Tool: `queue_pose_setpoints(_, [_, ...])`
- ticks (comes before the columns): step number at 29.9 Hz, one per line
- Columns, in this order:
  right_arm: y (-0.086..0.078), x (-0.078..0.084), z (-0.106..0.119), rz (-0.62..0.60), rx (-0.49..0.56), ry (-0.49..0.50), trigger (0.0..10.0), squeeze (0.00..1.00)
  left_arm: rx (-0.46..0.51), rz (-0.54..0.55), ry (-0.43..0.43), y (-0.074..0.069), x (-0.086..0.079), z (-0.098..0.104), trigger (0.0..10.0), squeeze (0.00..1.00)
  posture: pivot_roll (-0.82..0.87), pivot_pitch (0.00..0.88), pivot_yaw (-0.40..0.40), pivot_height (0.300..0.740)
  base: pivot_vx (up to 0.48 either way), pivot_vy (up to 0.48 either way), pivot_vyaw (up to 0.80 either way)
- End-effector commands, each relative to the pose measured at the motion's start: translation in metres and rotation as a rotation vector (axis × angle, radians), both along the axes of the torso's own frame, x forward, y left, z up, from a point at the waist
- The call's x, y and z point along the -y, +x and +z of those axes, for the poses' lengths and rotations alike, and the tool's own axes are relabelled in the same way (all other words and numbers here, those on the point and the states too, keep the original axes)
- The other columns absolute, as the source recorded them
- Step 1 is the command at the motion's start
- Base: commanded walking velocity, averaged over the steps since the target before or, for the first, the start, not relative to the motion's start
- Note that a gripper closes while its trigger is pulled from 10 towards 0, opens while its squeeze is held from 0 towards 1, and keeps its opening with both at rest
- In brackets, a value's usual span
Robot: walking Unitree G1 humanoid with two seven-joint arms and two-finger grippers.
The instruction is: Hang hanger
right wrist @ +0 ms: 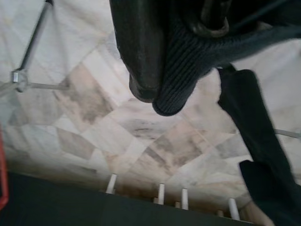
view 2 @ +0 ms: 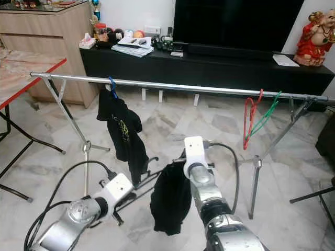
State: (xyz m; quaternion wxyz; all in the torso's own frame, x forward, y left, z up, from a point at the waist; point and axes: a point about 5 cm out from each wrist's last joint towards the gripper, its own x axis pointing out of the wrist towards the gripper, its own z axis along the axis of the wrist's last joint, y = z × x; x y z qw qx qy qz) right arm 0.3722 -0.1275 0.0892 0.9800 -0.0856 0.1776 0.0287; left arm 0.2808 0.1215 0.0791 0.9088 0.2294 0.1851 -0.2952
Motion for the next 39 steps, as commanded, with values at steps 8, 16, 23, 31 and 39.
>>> queue_pose_setpoints(8, [0.002,-0.015,0.007,0.117,0.033,-0.066,10.0,0.00,0.015,-0.076,-0.054,-0.004,0.013,0.004,10.0,0.00,0.15,0.000,-0.089,0.740,0.000,0.000,0.00])
queue_pose_setpoints(16, [-0.001,-0.040,0.005,0.176,-0.015,0.101,10.0,0.00,0.050,-0.095,-0.134,-0.003,0.022,0.014,10.0,0.00,0.15,0.000,-0.090,0.740,0.000,0.000,0.00])
queue_pose_setpoints(23, [-0.004,-0.058,0.008,0.207,-0.039,0.255,10.0,0.00,0.046,-0.101,-0.166,-0.002,0.024,0.016,10.0,0.00,0.15,0.000,-0.089,0.740,0.000,0.000,0.00])
queue_pose_setpoints(31, [-0.001,-0.067,0.020,0.165,0.009,0.386,10.0,0.00,0.008,-0.127,-0.152,-0.007,0.028,0.009,10.0,0.00,0.15,0.000,-0.091,0.740,0.000,0.000,0.00])
queue_pose_setpoints(39, [0.007,-0.031,0.021,0.064,0.053,0.195,10.0,0.00,0.047,-0.078,-0.141,-0.002,0.020,0.011,10.0,0.00,0.15,0.000,-0.096,0.740,0.000,0.000,0.00])
